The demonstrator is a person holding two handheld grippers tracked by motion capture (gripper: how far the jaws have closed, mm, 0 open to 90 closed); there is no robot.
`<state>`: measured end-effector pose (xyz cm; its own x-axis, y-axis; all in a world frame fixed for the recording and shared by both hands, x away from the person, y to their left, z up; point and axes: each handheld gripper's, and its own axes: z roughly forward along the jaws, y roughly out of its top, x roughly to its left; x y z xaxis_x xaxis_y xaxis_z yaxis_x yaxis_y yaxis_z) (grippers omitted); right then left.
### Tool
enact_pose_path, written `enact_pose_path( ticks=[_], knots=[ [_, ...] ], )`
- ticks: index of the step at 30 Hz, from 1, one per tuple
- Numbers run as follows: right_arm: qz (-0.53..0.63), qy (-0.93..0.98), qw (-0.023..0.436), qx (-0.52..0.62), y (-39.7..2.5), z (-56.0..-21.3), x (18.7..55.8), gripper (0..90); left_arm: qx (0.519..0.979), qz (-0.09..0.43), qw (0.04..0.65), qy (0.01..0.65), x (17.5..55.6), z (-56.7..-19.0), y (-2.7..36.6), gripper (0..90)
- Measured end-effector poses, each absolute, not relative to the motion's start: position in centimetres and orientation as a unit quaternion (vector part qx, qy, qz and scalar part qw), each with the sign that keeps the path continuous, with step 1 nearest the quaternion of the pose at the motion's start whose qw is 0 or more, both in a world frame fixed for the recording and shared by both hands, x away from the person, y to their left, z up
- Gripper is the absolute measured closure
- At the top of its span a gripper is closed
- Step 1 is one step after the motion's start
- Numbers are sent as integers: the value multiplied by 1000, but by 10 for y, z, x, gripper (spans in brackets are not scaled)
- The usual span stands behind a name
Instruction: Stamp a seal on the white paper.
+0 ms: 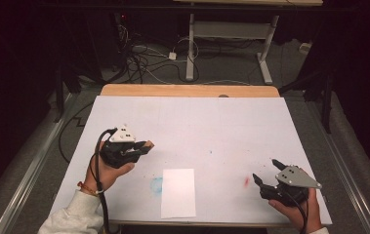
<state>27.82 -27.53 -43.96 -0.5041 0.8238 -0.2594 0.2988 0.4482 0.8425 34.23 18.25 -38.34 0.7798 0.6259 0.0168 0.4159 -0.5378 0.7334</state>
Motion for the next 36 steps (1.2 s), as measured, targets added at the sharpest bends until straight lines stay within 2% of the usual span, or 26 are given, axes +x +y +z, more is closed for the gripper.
enact_pose_path(
  ticks=[20, 28, 36],
  knots=[
    [383, 783, 340, 353, -271, -440, 277, 239, 908, 87, 342, 226, 312, -404, 136, 735],
    [381, 786, 338, 351, -269, -441, 277, 239, 928, 66, 311, 192, 304, -420, 115, 735],
    [378, 789, 335, 348, -268, -443, 277, 239, 939, 50, 288, 182, 303, -434, 105, 735]
  ],
)
